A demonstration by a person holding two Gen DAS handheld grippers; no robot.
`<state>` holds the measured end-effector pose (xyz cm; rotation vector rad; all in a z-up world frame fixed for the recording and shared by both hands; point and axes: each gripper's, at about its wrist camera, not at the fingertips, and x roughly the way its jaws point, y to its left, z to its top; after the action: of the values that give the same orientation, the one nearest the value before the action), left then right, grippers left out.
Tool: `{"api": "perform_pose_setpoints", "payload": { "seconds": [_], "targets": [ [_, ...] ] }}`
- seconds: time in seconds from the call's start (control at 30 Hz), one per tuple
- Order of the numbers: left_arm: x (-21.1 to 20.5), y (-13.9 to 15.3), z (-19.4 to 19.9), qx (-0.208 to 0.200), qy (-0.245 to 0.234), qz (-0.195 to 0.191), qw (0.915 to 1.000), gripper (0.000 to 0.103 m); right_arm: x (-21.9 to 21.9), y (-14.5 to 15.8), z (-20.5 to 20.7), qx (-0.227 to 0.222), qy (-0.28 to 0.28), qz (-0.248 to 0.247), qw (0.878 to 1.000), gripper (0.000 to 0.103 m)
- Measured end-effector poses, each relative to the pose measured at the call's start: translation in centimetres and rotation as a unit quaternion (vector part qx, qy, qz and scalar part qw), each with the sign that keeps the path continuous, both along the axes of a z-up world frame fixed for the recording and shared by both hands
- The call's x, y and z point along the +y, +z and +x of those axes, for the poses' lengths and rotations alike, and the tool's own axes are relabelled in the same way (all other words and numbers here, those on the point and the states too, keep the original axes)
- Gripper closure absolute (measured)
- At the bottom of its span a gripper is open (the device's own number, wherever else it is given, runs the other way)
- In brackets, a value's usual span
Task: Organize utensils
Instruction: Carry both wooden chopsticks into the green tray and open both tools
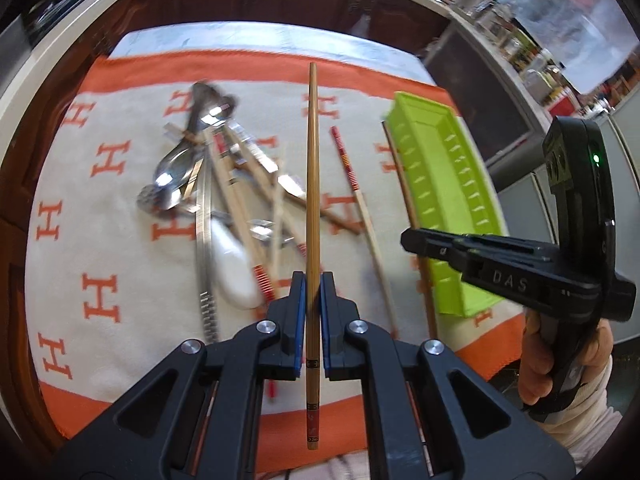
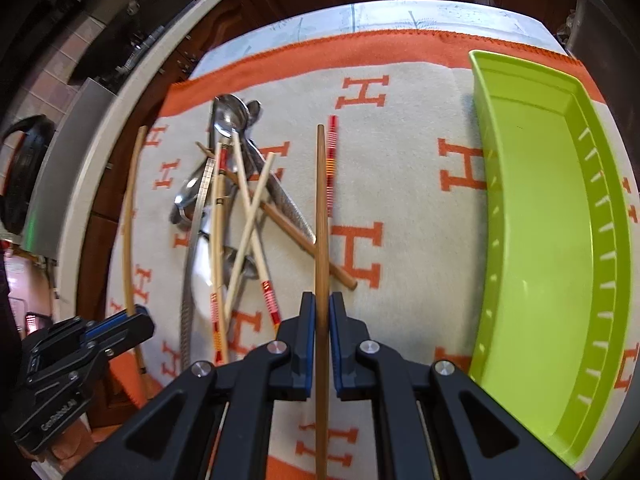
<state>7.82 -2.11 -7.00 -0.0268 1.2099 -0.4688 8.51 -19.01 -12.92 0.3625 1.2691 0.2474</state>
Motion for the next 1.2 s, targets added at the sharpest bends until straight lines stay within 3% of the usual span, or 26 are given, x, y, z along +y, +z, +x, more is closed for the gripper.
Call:
{"api": "perform_pose_setpoints", "payload": {
  "seconds": [0.37, 0.57, 0.8, 1.13, 1.2],
  "targets": [
    [-11.3, 2.9, -0.3, -0.013, -0.077, -0.04, 0.9961, 0.099, -5.5, 3.8, -3.9, -0.056, -0.042, 0.018, 0.997, 0.097],
    [-16.3, 2.5, 0.9, 0.005, -0.085, -0.082, 0.993, 0.099, -9.5, 4.4, -4.8, -0.077, -0.087, -0.012, 0.993, 0.097],
    [-19.1, -0.9, 3.3, 0.04, -0.061, -0.113, 0.9908, 0.099, -14.0, 5.5, -5.1, -0.102, -0.137, -0.038, 0.985, 0.097],
    [-20.4, -5.6, 4.0, 0.058, -0.05, -0.062, 0.9951, 0.097, -14.4, 2.5, -1.9, -0.07, -0.108, -0.077, 0.989, 0.096],
    [-20.3, -6.2, 4.1, 0.07, -0.047, -0.056, 0.9949, 0.077, -14.6, 1.5, -0.9, -0.058, -0.103, -0.076, 0.99, 0.096]
  ]
}}
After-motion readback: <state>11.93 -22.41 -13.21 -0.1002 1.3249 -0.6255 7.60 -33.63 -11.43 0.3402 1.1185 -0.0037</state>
